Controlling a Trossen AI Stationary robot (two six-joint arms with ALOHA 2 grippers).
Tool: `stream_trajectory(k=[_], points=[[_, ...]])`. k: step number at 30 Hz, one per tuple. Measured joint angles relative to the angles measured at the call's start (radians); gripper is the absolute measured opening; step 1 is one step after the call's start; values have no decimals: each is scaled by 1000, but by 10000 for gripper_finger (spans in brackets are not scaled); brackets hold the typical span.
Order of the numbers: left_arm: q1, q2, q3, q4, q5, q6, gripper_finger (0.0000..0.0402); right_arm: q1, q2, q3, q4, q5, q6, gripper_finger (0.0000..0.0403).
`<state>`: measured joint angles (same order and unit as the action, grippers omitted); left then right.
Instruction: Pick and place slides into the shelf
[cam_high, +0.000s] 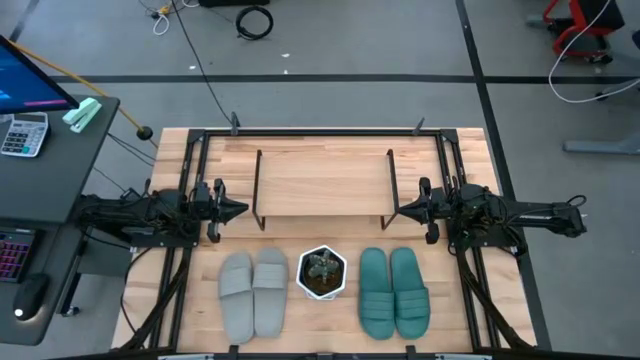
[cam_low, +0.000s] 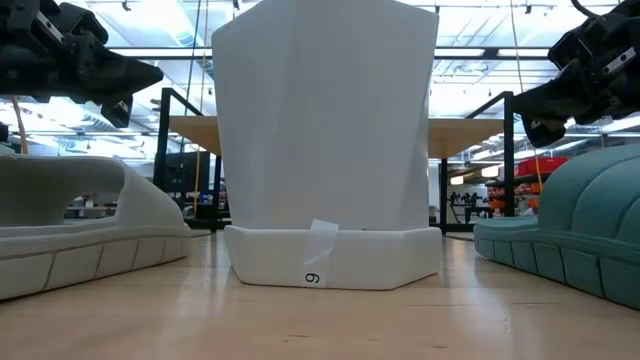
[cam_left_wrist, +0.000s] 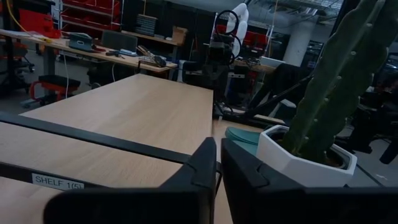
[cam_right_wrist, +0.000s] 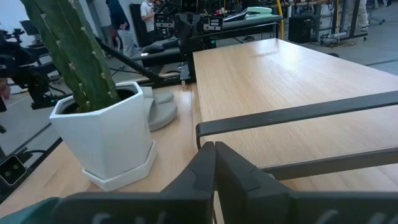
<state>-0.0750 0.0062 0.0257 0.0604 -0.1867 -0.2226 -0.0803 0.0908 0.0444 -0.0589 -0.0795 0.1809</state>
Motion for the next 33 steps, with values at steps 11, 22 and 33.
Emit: stream_trajectory(k=[11,22,33], points=[[0,0,0,0,0,-2,27,0,0,0,0,0,0,18],[0,0,0,1,0,-1,34,0,0,0,0,0,0,18],[0,0,0,1,0,-28,21,0,0,0,6,-1,3,18]])
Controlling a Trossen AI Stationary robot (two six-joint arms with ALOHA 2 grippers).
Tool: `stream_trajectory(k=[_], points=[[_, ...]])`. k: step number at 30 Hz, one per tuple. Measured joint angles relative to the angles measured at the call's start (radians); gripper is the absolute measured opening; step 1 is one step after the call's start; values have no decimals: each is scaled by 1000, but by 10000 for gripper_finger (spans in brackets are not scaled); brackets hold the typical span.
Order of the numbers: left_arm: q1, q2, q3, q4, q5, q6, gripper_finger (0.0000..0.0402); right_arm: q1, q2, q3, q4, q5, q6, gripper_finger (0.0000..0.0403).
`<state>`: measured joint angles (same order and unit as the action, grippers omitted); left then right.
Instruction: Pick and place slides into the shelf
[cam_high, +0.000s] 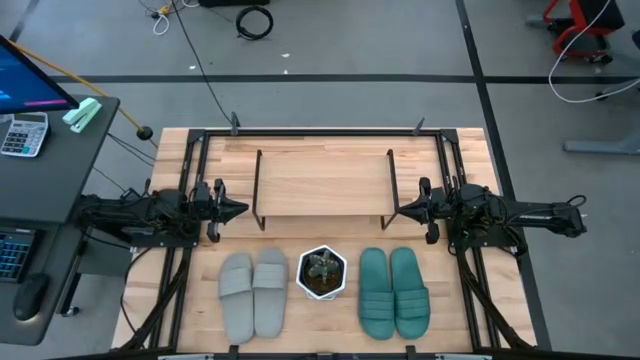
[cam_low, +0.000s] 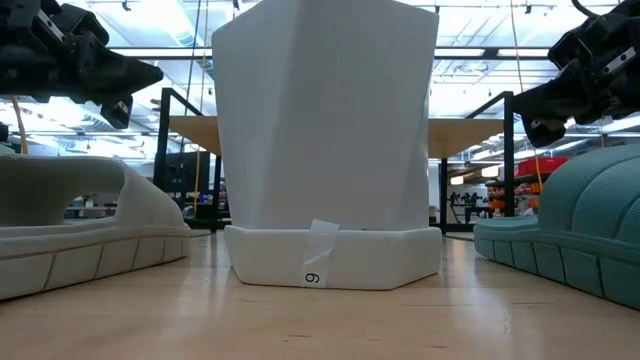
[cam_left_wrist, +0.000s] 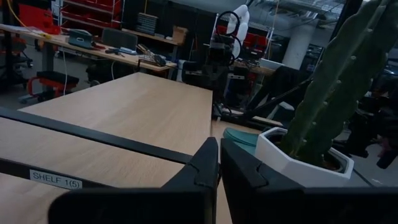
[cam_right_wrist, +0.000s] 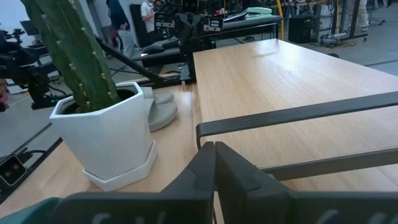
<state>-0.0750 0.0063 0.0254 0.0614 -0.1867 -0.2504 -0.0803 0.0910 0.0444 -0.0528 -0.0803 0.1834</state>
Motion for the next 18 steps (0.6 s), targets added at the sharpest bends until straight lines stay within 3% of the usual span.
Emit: stream_trajectory(k=[5,14,18], points=[[0,0,0,6,0,-44,16,0,0,0,4,3,151,18],[0,0,0,16,-3,-585,16,0,0,0,6,61,902,18],[0,0,0,18,-3,-631,14,0,0,0,6,34,992,18]])
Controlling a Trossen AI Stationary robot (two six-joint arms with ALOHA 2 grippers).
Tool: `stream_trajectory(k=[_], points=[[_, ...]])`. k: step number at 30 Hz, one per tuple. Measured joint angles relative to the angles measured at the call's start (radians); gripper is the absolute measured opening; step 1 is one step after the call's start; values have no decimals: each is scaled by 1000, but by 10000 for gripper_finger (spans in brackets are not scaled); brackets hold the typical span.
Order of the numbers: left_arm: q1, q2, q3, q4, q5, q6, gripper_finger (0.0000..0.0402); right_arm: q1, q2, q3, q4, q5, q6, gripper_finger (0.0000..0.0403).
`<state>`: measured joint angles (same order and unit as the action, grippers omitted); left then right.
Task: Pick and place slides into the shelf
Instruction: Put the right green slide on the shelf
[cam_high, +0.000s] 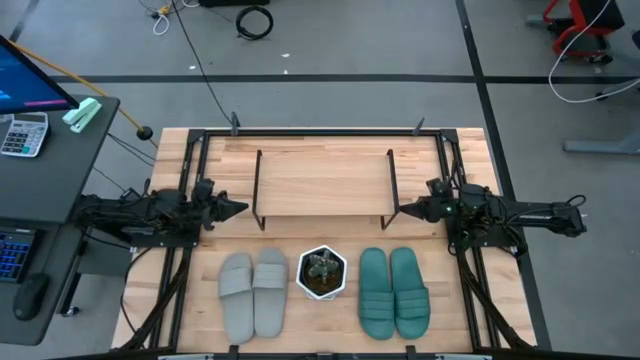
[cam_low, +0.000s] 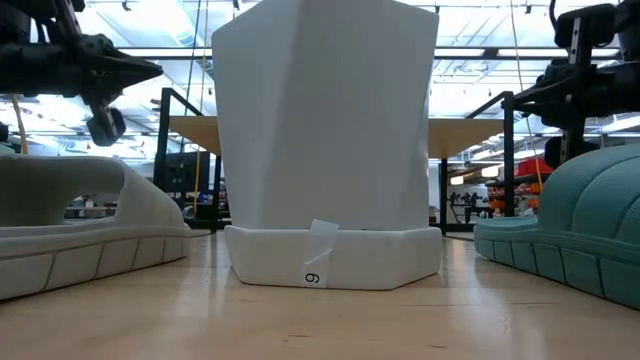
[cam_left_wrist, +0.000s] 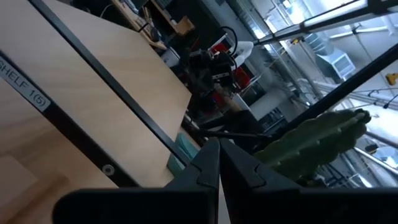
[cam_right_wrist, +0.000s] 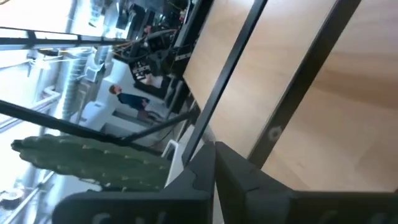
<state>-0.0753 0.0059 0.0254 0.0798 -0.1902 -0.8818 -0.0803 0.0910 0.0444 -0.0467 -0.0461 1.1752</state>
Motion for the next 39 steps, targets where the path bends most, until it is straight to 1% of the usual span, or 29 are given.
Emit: stream_trajectory(k=[5,7,9,11,12,14,17,20,21,24,27,33,36,39], points=[[0,0,0,0,0,-24,21,0,0,0,0,2,9,18],[0,0,0,-1,0,-27,24,-1,0,0,-5,8,54,18],[0,0,0,-1,0,-28,26,-3,1,3,-24,-2,54,18],[0,0,0,-1,17,-27,28,-3,-1,20,-79,-14,38,17],[0,0,0,-2,32,-25,29,-2,-1,37,-133,-18,28,16],[0,0,0,-2,57,-25,31,-3,-1,90,-298,-23,0,12],[0,0,0,-5,74,-24,31,-3,-2,200,-586,-6,-35,7],[0,0,0,-36,75,-24,25,-3,-2,333,-812,24,-84,6],[0,0,1,-55,76,-24,22,-3,-3,365,-845,27,-95,7],[0,0,32,-158,87,-31,10,-3,-22,409,-858,14,-95,11],[0,1,111,-317,98,-38,5,-2,-22,429,-869,-11,-76,11],[0,1,364,-600,99,-7,14,-2,-21,435,-871,-71,-46,10],[0,0,471,-735,112,-37,7,-2,-21,435,-871,-102,-32,12],[0,5,525,-784,147,-85,5,-2,-15,435,-870,-181,-38,12]])
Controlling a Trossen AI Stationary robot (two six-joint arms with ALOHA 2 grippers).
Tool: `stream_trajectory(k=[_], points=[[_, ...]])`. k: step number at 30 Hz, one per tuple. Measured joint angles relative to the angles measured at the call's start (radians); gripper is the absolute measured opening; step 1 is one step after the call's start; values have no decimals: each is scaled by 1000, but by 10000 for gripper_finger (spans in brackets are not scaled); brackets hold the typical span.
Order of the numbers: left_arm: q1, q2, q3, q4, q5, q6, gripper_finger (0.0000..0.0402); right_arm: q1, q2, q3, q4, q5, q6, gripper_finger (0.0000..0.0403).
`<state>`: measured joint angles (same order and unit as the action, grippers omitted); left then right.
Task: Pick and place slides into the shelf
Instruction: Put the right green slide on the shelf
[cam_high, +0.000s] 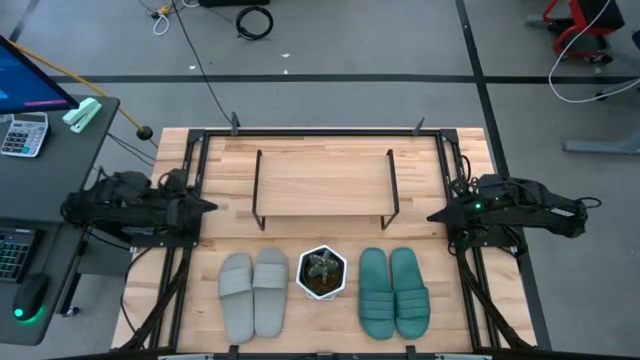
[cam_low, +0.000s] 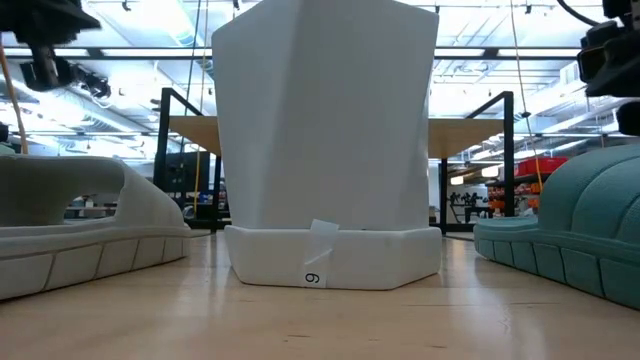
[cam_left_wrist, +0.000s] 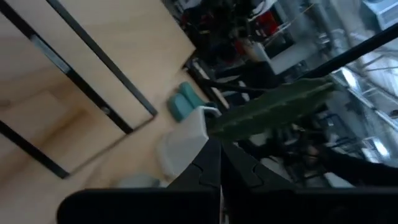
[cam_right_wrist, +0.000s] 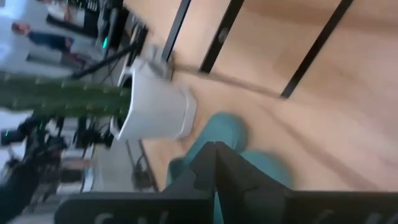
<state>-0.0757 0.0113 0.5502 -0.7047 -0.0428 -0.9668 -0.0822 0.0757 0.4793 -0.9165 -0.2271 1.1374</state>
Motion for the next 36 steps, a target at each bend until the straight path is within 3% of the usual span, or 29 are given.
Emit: stream_trajectory(k=[15,22,29,36], points=[[0,194,-70,12,293,-174,11,0,16,0,43,-154,123,12],[-1,244,-70,85,323,-207,30,8,170,-2,159,-317,130,13],[-67,276,-70,152,336,-267,21,156,351,-2,293,-414,95,12],[-175,366,-70,219,329,-318,5,396,417,-2,392,-348,181,12]])
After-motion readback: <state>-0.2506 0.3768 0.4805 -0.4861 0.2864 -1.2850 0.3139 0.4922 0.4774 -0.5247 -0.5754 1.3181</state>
